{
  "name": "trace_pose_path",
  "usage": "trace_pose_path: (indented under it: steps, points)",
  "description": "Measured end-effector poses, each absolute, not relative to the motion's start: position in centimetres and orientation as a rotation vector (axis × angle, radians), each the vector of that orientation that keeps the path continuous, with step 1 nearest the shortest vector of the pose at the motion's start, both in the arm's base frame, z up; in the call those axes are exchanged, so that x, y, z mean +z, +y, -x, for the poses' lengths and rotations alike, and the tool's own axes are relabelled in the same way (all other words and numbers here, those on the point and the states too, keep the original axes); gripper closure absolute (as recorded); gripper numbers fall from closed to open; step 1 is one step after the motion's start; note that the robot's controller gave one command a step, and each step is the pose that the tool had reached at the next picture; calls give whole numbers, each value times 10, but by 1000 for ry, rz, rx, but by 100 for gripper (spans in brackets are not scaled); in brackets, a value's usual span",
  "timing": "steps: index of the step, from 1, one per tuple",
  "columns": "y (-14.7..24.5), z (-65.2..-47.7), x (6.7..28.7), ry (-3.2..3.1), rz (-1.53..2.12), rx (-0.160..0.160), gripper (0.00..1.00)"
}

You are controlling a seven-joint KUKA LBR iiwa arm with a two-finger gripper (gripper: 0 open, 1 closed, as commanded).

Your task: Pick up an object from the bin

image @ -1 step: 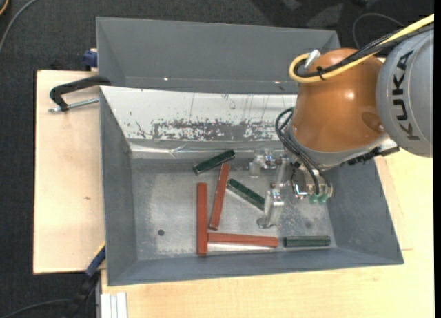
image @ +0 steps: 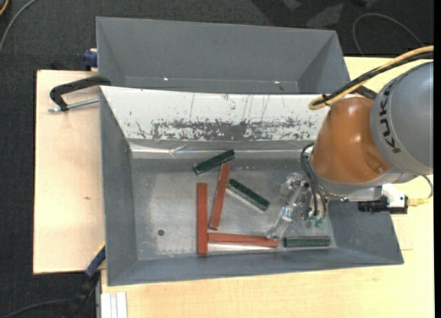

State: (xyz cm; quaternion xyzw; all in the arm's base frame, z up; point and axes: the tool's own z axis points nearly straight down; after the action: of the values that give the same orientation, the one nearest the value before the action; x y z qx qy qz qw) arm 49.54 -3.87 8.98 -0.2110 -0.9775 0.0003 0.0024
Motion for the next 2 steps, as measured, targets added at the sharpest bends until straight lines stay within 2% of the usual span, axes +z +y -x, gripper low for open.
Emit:
trace_pose_path:
  steps: [1, 2]
  points:
    - [-6, -539, 70, -3068, 704, -6, 0]
    - [-9, -537, 71, -3065, 708, -3, 100]
